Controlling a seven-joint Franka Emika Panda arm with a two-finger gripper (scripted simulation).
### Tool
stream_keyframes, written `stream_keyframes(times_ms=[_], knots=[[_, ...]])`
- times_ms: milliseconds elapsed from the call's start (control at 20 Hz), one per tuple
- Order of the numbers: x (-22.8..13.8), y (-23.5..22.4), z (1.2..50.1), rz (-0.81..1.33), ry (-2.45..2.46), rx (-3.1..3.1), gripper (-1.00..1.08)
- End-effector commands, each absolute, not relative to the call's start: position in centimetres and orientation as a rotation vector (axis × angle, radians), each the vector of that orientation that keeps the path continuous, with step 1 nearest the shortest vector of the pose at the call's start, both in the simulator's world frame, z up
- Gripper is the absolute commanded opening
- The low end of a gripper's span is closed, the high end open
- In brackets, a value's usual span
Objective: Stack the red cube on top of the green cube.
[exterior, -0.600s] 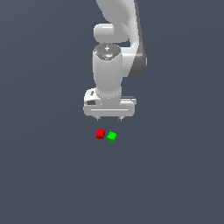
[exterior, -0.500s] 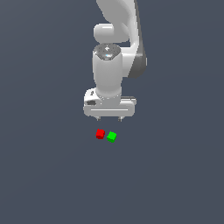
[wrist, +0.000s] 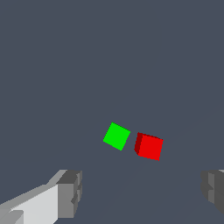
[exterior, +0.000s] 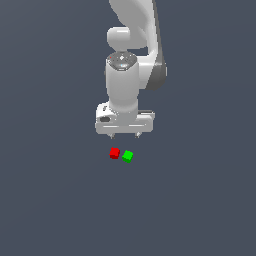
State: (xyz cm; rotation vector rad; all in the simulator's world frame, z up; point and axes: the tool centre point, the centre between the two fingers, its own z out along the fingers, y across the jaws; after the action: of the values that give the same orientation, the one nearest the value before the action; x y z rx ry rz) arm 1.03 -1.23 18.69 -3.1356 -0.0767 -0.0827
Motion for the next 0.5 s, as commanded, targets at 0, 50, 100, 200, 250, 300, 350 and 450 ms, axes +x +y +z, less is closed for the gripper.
stream_keyframes(times_ms=[0, 50, 100, 200, 250, 300, 350, 450], knots=[[0.9, -1.3, 18.4, -0.081, -0.127, -3.134, 1.0], [0.9, -1.4, 18.3, -0.08, -0.152, -3.133, 1.0], [0.8, -1.4, 18.1, -0.079, -0.179, -3.132, 1.0], [0.7, -1.5, 17.8, -0.077, -0.239, -3.128, 1.0], [0.6, -1.6, 17.6, -0.076, -0.272, -3.125, 1.0], [0.6, -1.7, 17.4, -0.075, -0.306, -3.122, 1.0], [0.5, -1.7, 17.2, -0.074, -0.343, -3.118, 1.0], [0.4, -1.9, 16.7, -0.071, -0.421, -3.108, 1.0]])
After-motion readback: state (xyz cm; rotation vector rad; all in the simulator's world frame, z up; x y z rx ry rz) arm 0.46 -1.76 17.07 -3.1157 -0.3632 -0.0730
